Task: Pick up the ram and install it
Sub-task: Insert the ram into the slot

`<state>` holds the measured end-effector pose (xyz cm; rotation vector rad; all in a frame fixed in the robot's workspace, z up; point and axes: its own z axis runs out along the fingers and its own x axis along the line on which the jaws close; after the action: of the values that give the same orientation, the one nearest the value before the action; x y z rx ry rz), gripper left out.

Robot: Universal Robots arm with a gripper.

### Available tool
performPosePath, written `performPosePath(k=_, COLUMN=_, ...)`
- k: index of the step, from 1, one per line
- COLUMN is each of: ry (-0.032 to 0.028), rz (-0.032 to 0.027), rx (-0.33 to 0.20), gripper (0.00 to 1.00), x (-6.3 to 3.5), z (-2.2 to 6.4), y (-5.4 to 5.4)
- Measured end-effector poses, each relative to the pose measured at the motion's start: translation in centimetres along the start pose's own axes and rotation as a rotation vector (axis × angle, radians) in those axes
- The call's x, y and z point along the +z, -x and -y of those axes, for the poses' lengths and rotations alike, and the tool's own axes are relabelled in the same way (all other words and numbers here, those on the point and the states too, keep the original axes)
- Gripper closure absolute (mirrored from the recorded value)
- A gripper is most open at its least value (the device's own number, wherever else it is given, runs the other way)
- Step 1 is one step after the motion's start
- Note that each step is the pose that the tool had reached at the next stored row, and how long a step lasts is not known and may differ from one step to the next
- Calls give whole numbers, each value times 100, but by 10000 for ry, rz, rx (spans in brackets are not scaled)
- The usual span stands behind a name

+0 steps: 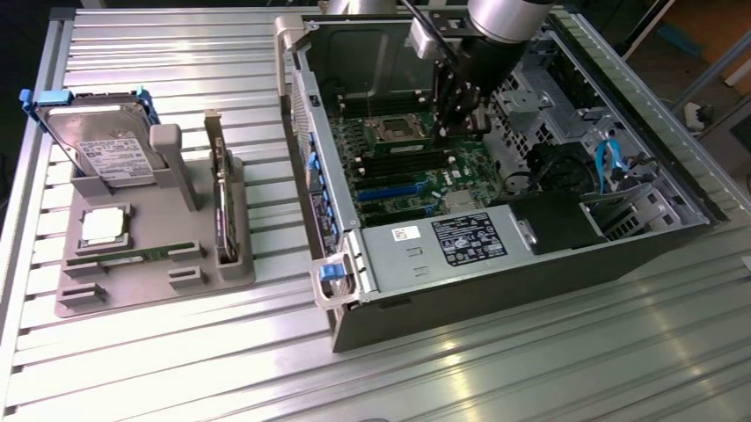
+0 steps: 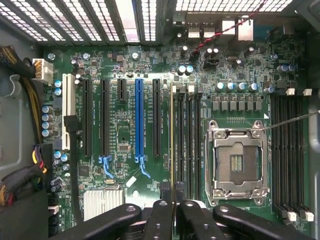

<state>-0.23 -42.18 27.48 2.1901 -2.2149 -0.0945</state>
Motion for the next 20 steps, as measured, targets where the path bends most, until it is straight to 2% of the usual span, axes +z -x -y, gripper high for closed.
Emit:
performPosePath(k=11, ry=1, rz=40, rx=-2, gripper=88, x=33, z=3, y=18)
performPosePath(k=20, ry=1, rz=41, rx=-2, gripper=88, x=153, z=29, y=29)
